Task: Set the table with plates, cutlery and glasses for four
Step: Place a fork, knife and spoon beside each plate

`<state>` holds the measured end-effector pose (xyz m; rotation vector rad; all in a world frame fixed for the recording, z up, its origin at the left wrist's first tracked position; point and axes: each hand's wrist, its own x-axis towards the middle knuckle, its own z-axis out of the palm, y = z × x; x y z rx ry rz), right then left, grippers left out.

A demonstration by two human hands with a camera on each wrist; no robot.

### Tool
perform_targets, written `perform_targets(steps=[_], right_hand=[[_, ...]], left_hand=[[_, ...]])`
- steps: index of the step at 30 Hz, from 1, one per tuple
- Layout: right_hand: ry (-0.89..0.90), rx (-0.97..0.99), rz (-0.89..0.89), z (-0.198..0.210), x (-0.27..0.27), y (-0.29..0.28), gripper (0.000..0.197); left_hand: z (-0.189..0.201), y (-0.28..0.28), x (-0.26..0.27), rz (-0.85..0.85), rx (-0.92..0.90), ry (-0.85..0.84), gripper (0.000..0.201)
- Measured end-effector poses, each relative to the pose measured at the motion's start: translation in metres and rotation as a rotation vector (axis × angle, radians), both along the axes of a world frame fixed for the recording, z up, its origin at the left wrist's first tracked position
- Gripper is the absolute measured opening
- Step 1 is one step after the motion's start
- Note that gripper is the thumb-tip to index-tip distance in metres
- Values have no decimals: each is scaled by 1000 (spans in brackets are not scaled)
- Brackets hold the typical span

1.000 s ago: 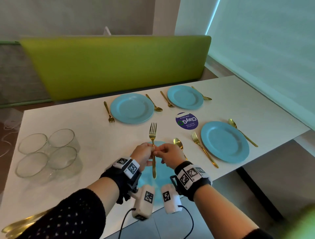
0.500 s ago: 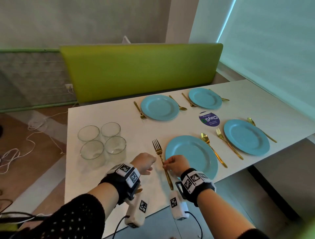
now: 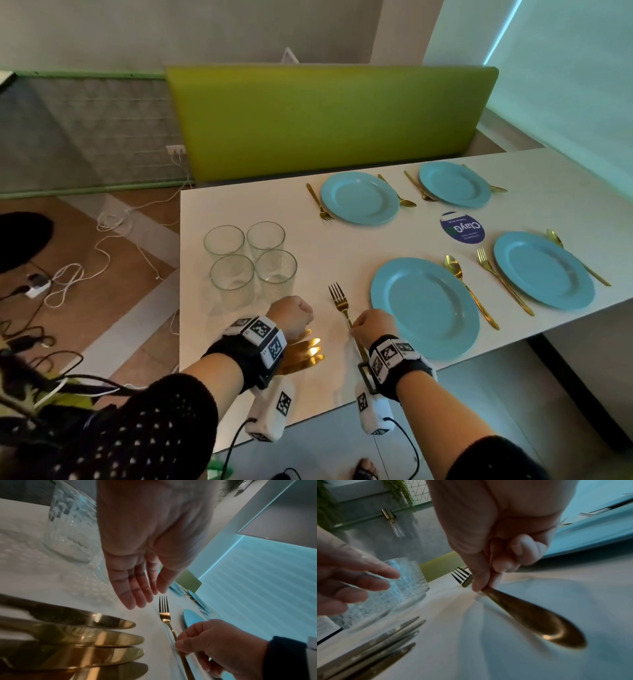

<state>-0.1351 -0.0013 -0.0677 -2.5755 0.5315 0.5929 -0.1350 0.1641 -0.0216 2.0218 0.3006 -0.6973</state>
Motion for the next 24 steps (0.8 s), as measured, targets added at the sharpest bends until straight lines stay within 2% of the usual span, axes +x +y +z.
perform_targets(steps=[5, 11, 20, 24], right_hand=[[-12, -67, -37, -8, 2, 0, 26], [-64, -43, -185, -9, 4, -9, 42], [-62, -67, -235, -5, 6, -28, 55], [-70, -81, -236, -4, 5, -33, 57]], left_hand=[[-4, 15, 1, -29, 50, -4, 14], [-5, 24, 5, -51, 85, -18, 7], [-9, 26, 5, -92, 128, -28, 6], [-12, 27, 5, -101, 144, -24, 17]])
